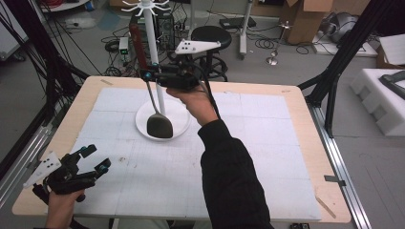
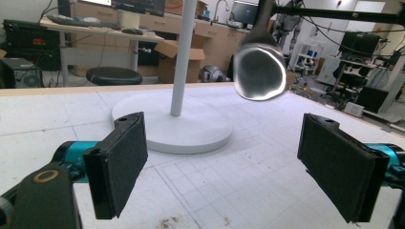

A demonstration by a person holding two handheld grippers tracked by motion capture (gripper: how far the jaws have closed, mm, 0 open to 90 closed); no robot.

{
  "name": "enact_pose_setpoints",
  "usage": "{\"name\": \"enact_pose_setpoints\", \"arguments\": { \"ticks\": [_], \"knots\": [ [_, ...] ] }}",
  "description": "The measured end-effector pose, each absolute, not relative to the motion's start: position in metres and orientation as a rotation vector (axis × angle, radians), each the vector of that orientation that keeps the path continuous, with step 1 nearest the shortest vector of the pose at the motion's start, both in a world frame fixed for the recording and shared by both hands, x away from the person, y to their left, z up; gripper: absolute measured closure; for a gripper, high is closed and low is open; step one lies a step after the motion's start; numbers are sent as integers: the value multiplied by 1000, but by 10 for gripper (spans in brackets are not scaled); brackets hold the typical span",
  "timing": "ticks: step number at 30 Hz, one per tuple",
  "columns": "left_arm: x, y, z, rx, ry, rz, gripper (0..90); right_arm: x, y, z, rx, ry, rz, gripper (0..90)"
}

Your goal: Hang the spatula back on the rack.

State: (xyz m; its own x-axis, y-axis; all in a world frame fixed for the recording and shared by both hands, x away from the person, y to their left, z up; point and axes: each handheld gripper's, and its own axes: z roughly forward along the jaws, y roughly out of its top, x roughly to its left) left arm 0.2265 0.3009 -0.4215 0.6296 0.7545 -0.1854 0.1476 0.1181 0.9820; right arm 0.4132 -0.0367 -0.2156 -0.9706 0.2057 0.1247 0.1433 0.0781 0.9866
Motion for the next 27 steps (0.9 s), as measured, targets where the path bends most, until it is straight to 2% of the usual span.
{"name": "enact_pose_setpoints", "arguments": {
  "ticks": [12,27],
  "knots": [
    [227,297,-421,1410,813,507,182,439,-23,-200,428,2247,2068,738],
    [227,299,-424,1409,821,499,182,455,-27,-207,569,2242,2015,737]
  ]
}}
